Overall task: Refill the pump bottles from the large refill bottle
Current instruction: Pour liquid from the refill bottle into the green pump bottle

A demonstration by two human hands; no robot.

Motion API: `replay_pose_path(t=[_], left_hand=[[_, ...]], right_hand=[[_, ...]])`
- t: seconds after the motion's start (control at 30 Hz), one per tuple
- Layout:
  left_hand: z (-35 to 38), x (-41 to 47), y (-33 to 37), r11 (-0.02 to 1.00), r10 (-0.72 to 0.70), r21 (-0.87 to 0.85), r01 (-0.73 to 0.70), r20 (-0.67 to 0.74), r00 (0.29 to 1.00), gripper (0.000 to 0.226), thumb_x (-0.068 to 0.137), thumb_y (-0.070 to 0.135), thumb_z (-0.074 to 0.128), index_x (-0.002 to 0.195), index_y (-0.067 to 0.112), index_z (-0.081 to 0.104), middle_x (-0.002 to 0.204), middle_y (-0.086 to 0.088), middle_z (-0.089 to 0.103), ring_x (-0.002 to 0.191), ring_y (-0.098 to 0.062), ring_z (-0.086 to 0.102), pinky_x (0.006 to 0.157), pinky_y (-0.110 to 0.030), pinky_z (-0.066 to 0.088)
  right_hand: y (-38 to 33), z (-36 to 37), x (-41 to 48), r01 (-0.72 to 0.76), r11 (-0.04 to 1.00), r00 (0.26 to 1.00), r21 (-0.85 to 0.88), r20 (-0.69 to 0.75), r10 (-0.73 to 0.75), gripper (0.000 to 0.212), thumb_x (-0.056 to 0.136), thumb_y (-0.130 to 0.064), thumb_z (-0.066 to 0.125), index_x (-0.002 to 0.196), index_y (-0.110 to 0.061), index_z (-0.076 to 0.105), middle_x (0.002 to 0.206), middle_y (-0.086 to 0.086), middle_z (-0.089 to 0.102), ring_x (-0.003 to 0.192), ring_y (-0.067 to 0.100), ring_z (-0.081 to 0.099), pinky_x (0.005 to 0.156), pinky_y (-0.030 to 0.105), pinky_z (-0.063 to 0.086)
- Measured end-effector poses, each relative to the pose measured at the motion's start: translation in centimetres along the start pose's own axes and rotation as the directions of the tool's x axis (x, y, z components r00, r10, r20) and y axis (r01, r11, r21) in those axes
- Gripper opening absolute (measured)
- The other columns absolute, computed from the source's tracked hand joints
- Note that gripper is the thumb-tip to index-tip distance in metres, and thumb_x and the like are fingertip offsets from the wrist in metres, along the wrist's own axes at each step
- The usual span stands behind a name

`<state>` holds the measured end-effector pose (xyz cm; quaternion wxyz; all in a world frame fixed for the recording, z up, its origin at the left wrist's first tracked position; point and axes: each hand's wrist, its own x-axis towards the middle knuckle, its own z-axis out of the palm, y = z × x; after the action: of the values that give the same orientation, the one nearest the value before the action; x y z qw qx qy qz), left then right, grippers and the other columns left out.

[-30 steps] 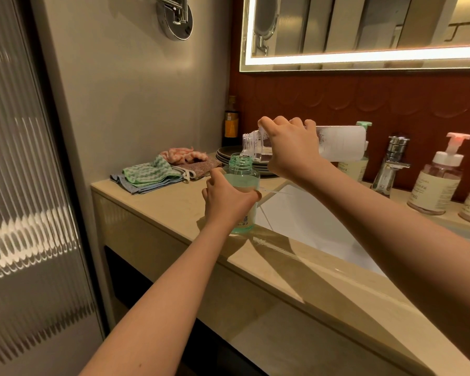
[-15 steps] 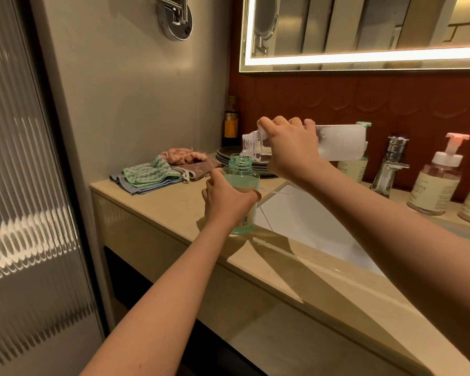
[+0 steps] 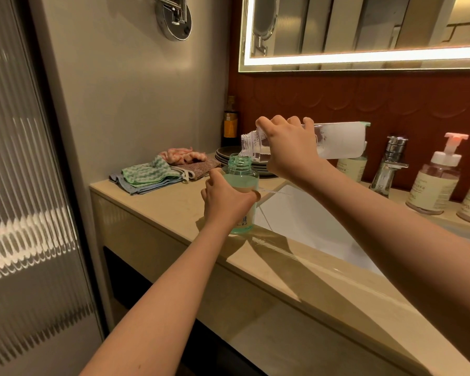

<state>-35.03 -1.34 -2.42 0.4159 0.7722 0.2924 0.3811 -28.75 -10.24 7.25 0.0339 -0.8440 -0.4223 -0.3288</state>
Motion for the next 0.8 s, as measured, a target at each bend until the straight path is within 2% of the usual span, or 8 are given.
replay_pose_path(t=[0.57,0.8], left_hand=[[-0.04,-0.1,0.03,1.0,0.011,-0.001,-0.011,0.002,1.0,0.074,0.072,0.028,0.073,0.129,0.013,0.029,0.131,-0.011,0.042,0.122,-0.028,0.034,0.095,-0.039,0.037],[-0.01,0.02,-0.1,1.0,0.016,-0.005,-0.016,-0.003,1.0,0.074,0.072,0.029,0.074,0.128,0.013,0.029,0.129,-0.011,0.042,0.121,-0.027,0.035,0.088,-0.034,0.036]], right_hand=[[-0.04,0.06,0.04,-0.001,1.0,1.0,-0.006,-0.003,0.001,0.067,0.082,-0.013,0.064,0.139,-0.021,0.031,0.129,0.009,0.048,0.123,0.032,0.041,0.108,0.051,0.022],[-0.05,0.16,0.13,0.005,1.0,1.0,-0.01,-0.009,-0.005,0.067,0.082,-0.013,0.063,0.14,-0.022,0.03,0.129,0.009,0.048,0.123,0.032,0.041,0.108,0.05,0.022]])
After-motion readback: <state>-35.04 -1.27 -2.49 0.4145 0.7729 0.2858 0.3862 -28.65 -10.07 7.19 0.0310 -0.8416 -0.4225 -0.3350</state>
